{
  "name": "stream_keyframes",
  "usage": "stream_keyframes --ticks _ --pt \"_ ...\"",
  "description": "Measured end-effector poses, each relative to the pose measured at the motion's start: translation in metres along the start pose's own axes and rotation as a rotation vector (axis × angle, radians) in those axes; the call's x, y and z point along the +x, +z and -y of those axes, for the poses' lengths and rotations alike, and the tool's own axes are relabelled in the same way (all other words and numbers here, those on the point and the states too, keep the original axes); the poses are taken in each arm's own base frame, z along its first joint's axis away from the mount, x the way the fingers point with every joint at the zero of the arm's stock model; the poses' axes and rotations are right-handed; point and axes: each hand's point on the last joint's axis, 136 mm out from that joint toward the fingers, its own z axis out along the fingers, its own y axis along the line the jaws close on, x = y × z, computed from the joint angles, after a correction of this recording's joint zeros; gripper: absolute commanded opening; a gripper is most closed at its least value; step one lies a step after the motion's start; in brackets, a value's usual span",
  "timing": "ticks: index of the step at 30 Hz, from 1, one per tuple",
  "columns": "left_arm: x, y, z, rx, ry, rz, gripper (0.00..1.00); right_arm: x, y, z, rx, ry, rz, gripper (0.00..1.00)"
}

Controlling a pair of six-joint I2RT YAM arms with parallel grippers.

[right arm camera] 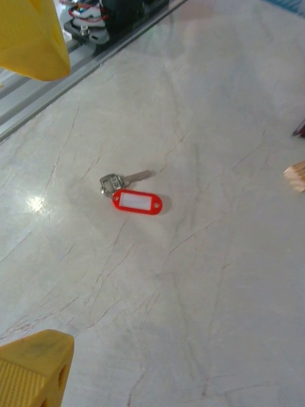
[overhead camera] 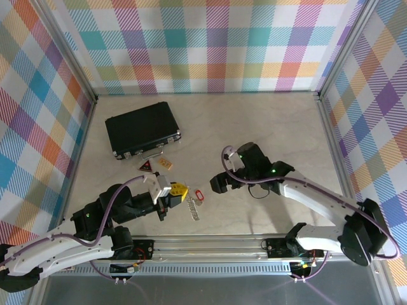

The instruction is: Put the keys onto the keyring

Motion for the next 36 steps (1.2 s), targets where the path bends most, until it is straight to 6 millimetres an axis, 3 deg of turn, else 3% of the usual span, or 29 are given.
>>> stream_keyframes --ticks 7,15,23,36 --pt "-0.006 -0.012 -0.003 -0.015 -0.023 0.043 0.00 0.006 0.040 0.003 -0.023 0.019 -0.095 0.90" --pt "-0.002 -0.020 -0.005 -0.024 -0.041 0.038 0.00 0.020 0.074 -0.014 -0.038 -0.015 -0.184 0.78" --pt "0.003 -0.021 -0.007 -0.033 -0.052 0.035 0.00 0.037 0.087 -0.023 -0.022 -0.007 -0.229 0.54" --pt "0.002 -0.023 -0.007 -0.033 -0.058 0.046 0.00 0.049 0.104 -0.016 -0.001 0.021 -0.272 0.38"
